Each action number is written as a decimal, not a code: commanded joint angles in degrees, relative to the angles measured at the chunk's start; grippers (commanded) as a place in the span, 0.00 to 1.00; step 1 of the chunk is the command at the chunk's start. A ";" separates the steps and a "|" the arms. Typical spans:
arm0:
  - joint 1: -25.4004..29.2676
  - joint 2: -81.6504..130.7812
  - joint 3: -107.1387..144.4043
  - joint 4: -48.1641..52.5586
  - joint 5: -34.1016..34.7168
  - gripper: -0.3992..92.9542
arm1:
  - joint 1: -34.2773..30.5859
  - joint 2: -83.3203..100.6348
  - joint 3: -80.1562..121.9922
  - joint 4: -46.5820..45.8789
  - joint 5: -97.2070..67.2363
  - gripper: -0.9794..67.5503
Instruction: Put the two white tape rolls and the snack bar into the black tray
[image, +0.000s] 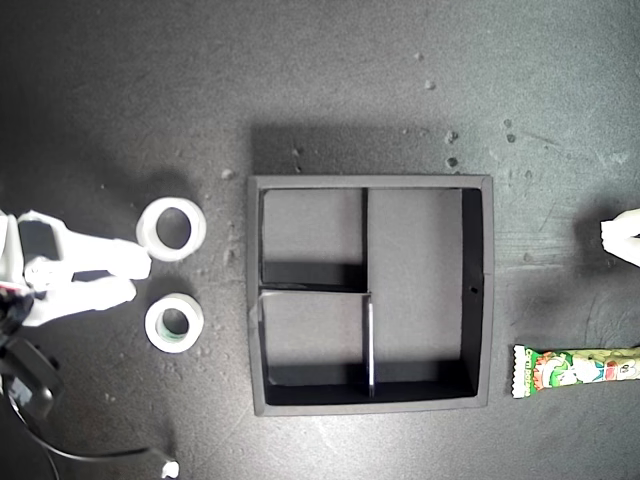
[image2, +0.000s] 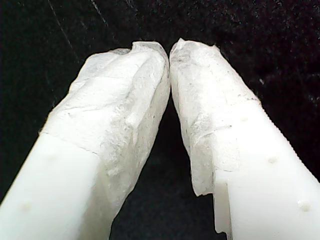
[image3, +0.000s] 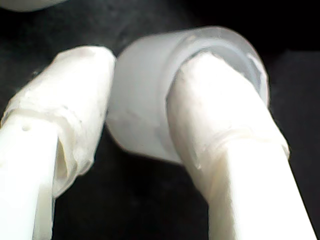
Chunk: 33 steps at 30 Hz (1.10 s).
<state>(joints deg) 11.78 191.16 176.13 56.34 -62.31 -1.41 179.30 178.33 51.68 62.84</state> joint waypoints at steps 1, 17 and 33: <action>-1.14 2.72 2.99 -0.97 -0.88 0.10 | 0.26 0.35 0.70 0.44 0.35 0.01; -0.97 2.81 3.69 8.70 -9.84 0.10 | 0.44 0.35 0.70 1.23 1.32 0.01; -4.13 2.81 3.69 16.08 -18.37 0.05 | 6.59 0.00 0.70 8.61 15.82 0.01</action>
<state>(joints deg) 8.61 191.16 176.75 72.69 -80.86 4.83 179.12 178.33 59.94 79.10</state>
